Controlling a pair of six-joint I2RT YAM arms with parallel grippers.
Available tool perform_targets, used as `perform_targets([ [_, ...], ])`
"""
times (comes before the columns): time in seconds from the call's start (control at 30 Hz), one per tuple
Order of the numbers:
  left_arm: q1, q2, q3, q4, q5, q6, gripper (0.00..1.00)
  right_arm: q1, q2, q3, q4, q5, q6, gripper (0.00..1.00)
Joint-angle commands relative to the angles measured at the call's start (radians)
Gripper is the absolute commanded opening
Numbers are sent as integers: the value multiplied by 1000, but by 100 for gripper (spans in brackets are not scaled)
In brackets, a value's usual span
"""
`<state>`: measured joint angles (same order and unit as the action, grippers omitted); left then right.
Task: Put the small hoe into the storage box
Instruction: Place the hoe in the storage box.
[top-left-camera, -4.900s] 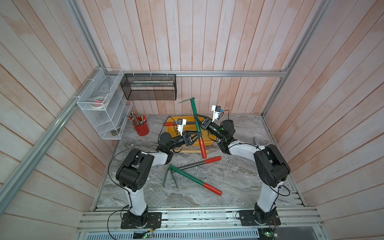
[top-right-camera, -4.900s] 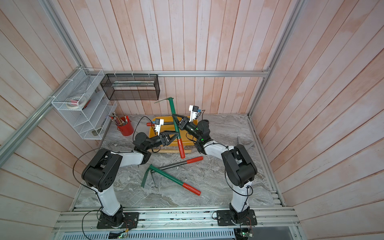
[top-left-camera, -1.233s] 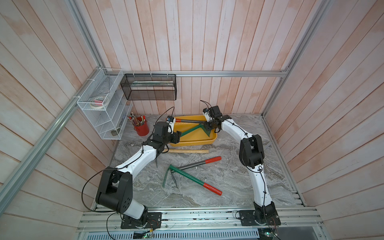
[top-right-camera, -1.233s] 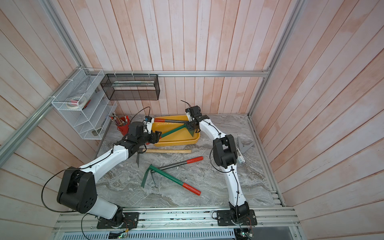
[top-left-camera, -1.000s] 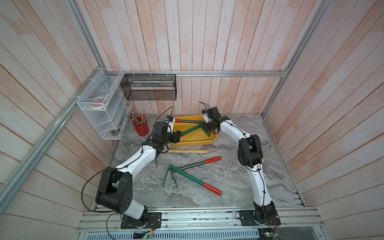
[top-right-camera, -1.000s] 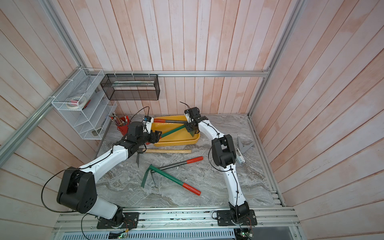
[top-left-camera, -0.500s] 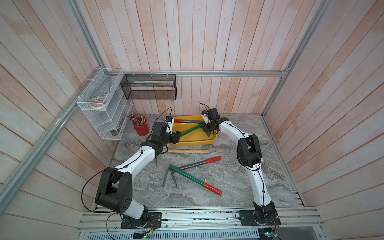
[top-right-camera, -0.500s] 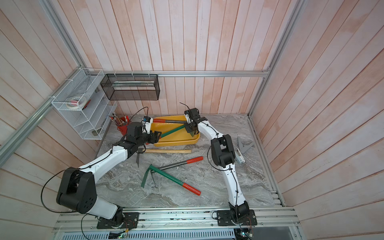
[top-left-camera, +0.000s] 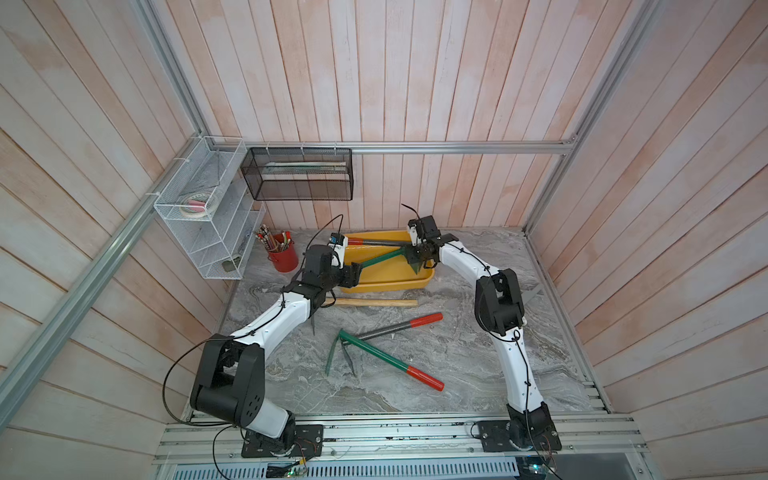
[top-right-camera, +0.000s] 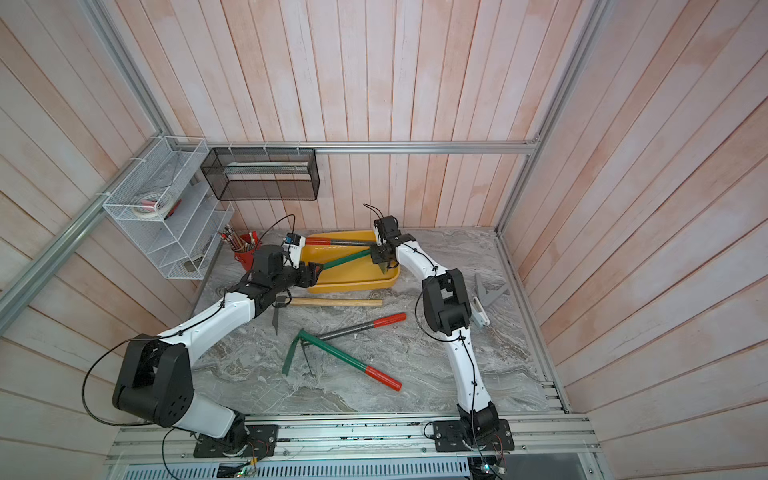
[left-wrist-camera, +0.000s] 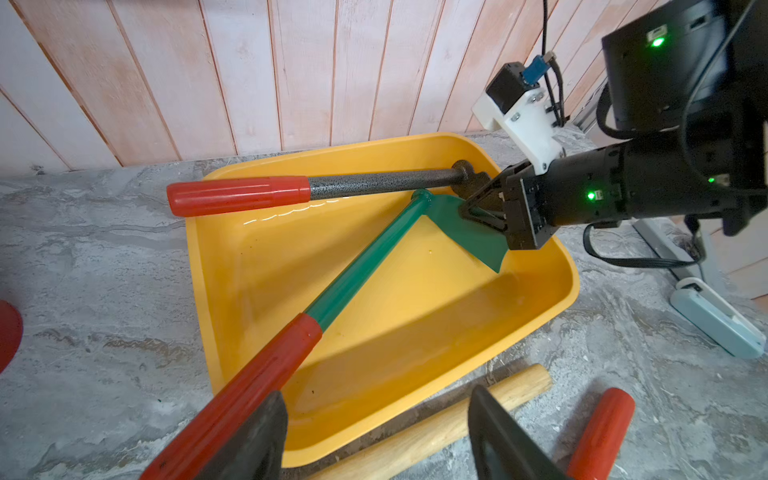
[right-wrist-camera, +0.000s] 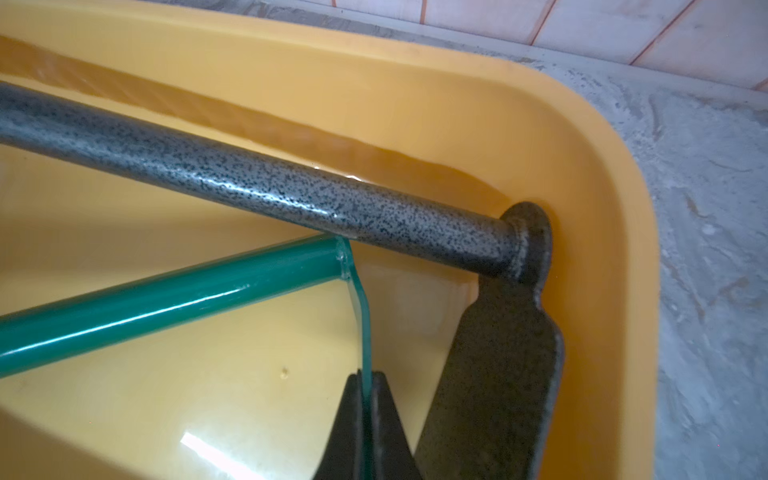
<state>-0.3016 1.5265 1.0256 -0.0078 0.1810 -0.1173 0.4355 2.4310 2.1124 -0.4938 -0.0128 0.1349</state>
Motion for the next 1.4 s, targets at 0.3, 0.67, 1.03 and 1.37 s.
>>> perform_targets([
  [0.3,13,-5,-24,32,27,-11,71,-11,-204,-167,107,130,60,0],
  [0.67,13,0,-31,40,37,-16,71,-21,-178,-193,171,210,113,0],
  [1.03,15,-4,-30,31,32,-11,71,-3,-78,-109,171,220,177,0],
  [1.37,15,0,-34,36,38,-15,71,18,-150,-214,212,234,193,0],
])
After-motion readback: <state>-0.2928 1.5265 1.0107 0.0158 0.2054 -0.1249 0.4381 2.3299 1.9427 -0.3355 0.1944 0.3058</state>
